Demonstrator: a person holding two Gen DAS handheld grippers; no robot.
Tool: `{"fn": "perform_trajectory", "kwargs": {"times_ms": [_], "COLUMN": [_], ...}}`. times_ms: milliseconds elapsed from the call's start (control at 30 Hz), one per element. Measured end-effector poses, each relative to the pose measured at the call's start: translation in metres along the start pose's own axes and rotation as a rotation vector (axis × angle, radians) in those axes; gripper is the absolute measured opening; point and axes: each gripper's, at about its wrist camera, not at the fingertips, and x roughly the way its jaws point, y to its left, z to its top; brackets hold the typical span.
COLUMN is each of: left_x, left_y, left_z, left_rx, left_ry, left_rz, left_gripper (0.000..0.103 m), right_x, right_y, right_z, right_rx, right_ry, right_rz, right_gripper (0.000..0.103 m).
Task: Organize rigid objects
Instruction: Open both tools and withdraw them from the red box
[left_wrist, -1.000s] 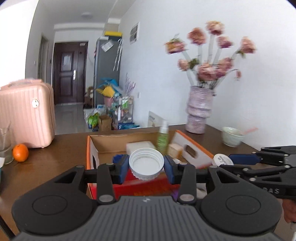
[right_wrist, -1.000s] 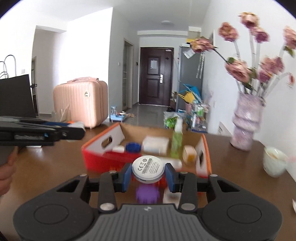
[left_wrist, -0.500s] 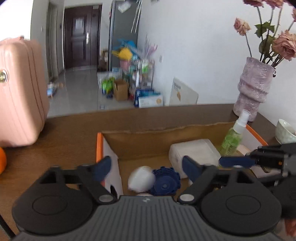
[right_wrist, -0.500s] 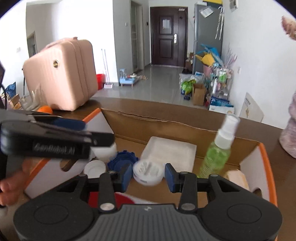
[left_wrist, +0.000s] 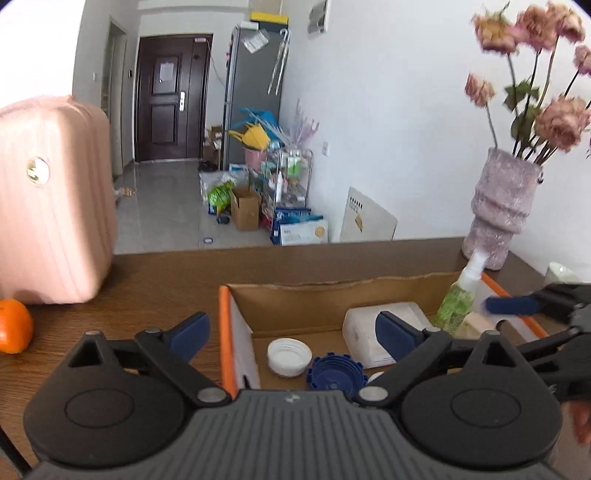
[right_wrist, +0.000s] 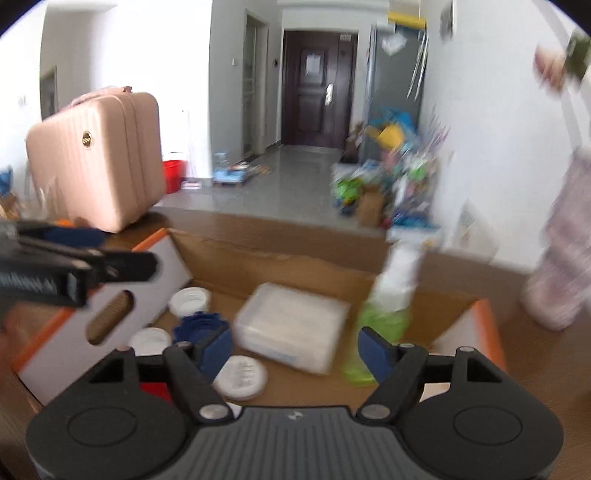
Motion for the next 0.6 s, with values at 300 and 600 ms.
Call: {"fn": "perform_trajectory", "kwargs": {"times_ms": [300,600], "left_x": [-0.121,-0.270], "left_y": [-0.013,-0.059], "left_z": [-0.042,-0.109], "left_rx": [0.050,0.073], "left_ry": [-0.119,-0.248], "left_rz": [0.120,0.185], "left_gripper": [0.101,0.103], "right_x": [-0.143,-0.283], "right_y": [-0.041,-0.015], "right_z": [-0.038,-0.117], "right_rx": [0.050,0.109], "right_ry": [-0.174,-0.280], "right_rz": [-0.127,-0.109], "right_gripper": [0.093,0.097]}}
